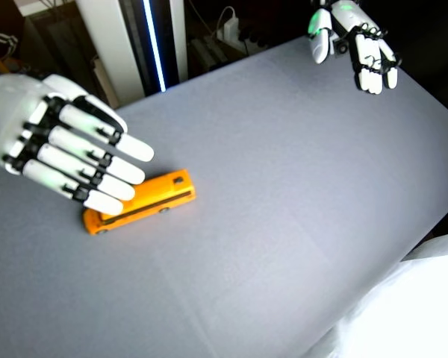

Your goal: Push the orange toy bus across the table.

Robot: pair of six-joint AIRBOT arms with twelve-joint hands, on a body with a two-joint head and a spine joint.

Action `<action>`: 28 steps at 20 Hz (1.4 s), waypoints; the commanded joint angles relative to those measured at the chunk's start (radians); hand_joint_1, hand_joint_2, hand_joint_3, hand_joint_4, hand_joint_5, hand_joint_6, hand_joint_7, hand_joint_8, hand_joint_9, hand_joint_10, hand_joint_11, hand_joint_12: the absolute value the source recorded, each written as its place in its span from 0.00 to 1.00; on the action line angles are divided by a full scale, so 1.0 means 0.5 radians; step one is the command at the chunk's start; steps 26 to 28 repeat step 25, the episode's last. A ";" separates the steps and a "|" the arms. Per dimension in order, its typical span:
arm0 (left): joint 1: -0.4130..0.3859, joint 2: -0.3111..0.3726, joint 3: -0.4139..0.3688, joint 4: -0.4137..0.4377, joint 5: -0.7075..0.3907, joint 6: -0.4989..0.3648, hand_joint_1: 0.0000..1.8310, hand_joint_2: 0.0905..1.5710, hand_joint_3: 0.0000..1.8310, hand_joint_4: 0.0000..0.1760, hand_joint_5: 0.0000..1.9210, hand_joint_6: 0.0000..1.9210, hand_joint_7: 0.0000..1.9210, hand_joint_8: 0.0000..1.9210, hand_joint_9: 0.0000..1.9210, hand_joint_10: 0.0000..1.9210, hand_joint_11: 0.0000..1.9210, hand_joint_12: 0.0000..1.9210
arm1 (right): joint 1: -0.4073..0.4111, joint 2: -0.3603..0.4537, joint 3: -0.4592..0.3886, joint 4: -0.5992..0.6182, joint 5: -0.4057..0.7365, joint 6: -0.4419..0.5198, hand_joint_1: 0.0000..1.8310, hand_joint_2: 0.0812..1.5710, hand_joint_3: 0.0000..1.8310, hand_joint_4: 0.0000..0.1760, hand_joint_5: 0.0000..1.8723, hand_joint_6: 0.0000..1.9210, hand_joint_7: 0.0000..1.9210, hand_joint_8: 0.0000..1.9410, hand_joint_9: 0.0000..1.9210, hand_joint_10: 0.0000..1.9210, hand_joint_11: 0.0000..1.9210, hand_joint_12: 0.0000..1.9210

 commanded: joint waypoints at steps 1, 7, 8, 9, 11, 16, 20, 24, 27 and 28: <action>-0.012 -0.008 -0.014 0.068 -0.258 -0.002 0.00 0.89 0.01 0.08 0.18 0.00 0.19 0.00 0.20 0.00 0.02 0.22 | 0.000 0.004 0.004 0.029 0.253 0.000 0.14 0.96 0.00 0.16 0.12 0.00 0.14 0.00 0.18 0.00 0.11 0.15; 0.037 -0.036 -0.019 0.004 -0.273 -0.011 0.00 0.88 0.00 0.15 0.19 0.00 0.21 0.00 0.20 0.00 0.01 0.18 | -0.017 -0.003 0.003 0.062 0.243 0.000 0.15 0.97 0.00 0.00 0.13 0.00 0.15 0.00 0.19 0.00 0.13 0.14; 0.044 -0.038 -0.020 0.002 -0.276 -0.016 0.00 0.88 0.00 0.15 0.19 0.00 0.21 0.00 0.21 0.00 0.02 0.19 | -0.020 -0.003 0.003 0.064 0.240 0.000 0.15 0.96 0.00 0.00 0.14 0.00 0.16 0.00 0.19 0.00 0.13 0.15; 0.046 -0.037 -0.023 0.002 -0.279 -0.016 0.00 0.88 0.00 0.17 0.19 0.00 0.21 0.00 0.20 0.00 0.02 0.19 | -0.021 -0.003 0.002 0.064 0.240 0.000 0.15 0.96 0.00 0.00 0.14 0.00 0.16 0.00 0.19 0.00 0.13 0.14; 0.050 -0.036 -0.023 -0.005 -0.285 -0.016 0.00 0.89 0.00 0.17 0.19 0.00 0.21 0.00 0.20 0.00 0.02 0.19 | -0.021 -0.004 0.002 0.064 0.241 0.000 0.15 0.96 0.00 0.00 0.14 0.00 0.16 0.00 0.20 0.00 0.13 0.14; 0.055 -0.036 -0.029 -0.011 -0.285 -0.016 0.00 0.87 0.00 0.25 0.20 0.00 0.21 0.00 0.21 0.00 0.04 0.20 | -0.035 -0.011 0.001 0.092 0.240 0.000 0.19 0.96 0.00 0.00 0.14 0.00 0.16 0.00 0.20 0.00 0.13 0.12; 0.056 -0.033 -0.034 -0.012 -0.287 -0.016 0.00 0.85 0.00 0.28 0.19 0.00 0.20 0.00 0.20 0.00 0.07 0.17 | -0.041 -0.011 0.000 0.115 0.240 0.000 0.23 0.93 0.00 0.00 0.15 0.00 0.18 0.00 0.21 0.00 0.15 0.09; 0.062 -0.036 -0.037 -0.014 -0.289 -0.015 0.00 0.85 0.00 0.37 0.16 0.00 0.15 0.00 0.13 0.00 0.00 0.08 | -0.050 -0.014 -0.001 0.116 0.240 0.000 0.24 0.92 0.00 0.00 0.18 0.01 0.20 0.00 0.23 0.00 0.17 0.09; 0.065 -0.036 -0.040 -0.014 -0.289 -0.016 0.00 0.85 0.00 0.34 0.15 0.00 0.13 0.00 0.11 0.00 0.00 0.04 | -0.050 -0.014 -0.001 0.116 0.240 0.000 0.26 0.92 0.00 0.00 0.18 0.00 0.21 0.00 0.23 0.00 0.18 0.09; 0.065 -0.036 -0.040 -0.014 -0.289 -0.016 0.00 0.85 0.00 0.34 0.15 0.00 0.13 0.00 0.11 0.00 0.00 0.04 | -0.050 -0.014 -0.001 0.116 0.240 0.000 0.26 0.92 0.00 0.00 0.18 0.00 0.21 0.00 0.23 0.00 0.18 0.09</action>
